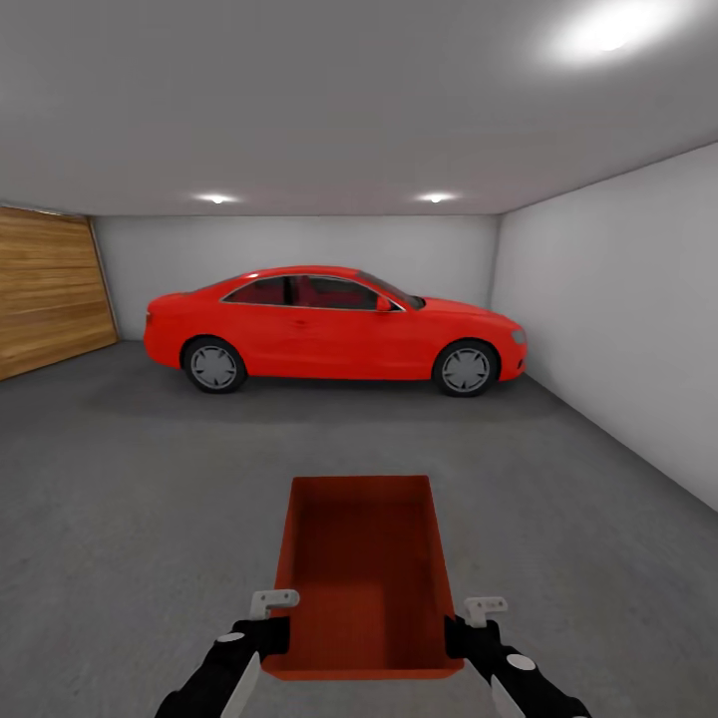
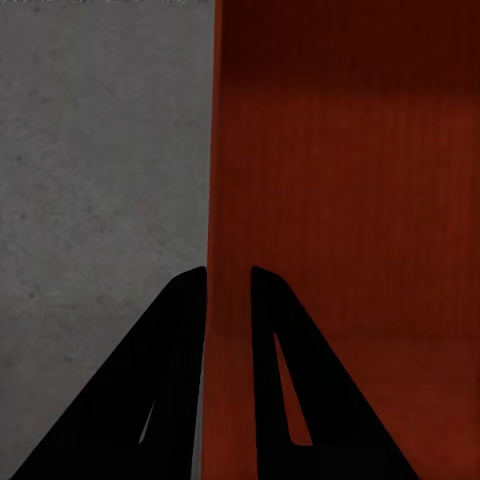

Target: Move the two storage containers from the living room to the garage. In the garage, place one container on the floor and stack the other container on top of it (either order is fine).

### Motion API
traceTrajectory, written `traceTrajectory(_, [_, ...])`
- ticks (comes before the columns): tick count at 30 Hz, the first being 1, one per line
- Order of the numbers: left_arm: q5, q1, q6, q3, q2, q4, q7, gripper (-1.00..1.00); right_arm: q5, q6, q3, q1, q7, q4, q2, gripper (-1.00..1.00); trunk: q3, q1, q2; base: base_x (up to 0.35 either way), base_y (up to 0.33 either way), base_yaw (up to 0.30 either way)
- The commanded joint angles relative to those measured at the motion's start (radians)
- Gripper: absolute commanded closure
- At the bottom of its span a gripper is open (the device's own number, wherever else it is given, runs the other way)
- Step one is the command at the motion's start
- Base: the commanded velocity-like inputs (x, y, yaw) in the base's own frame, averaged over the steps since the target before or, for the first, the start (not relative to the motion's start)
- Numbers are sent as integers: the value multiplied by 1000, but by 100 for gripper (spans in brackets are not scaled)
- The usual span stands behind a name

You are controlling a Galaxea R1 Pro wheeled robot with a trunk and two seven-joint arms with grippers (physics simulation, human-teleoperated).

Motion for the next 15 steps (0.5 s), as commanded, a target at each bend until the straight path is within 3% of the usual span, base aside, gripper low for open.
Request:
traceTrajectory(1, [1, -1, 5, -2, 13, -5, 3, 100, 0, -3, 10, 0, 12, 4, -7, 100, 0, 0, -1, 4, 0, 0])
traceTrajectory(15, [1, -1, 5, -2, 13, -5, 3, 100, 0, -3, 10, 0, 14, 4, -9, 100, 0, 0, -1, 0, 0, 0])
